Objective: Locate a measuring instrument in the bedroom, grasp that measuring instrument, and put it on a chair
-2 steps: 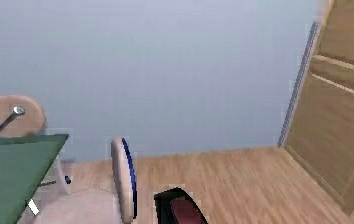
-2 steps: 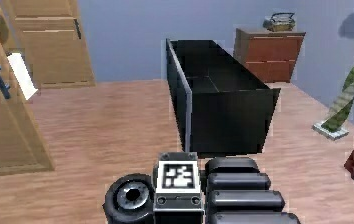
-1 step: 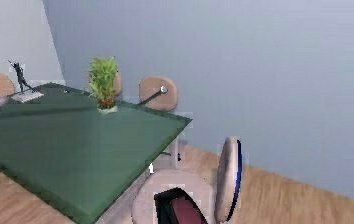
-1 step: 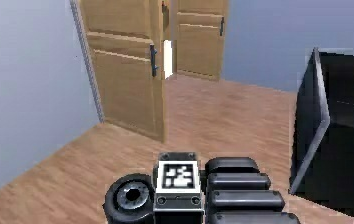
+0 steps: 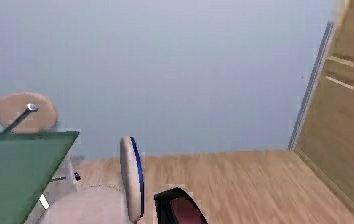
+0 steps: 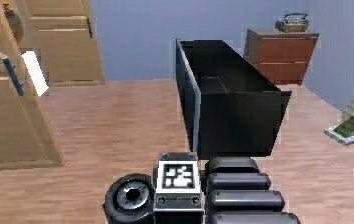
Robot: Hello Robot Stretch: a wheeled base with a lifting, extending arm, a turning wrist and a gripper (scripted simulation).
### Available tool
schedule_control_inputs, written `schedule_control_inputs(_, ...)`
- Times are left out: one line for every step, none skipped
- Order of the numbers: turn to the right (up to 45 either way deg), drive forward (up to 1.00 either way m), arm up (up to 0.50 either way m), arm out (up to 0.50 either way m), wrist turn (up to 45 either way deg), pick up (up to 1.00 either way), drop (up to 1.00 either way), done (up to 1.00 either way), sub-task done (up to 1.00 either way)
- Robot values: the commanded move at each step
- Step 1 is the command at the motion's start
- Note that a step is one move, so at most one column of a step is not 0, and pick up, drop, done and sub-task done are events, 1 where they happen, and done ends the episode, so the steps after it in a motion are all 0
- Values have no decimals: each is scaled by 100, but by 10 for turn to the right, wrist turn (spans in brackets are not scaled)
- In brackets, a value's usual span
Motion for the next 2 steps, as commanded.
schedule_control_inputs(-450,0,0,0,0,0,0,0,0)
schedule_control_inputs(-420,0,0,0,0,0,0,0,0)
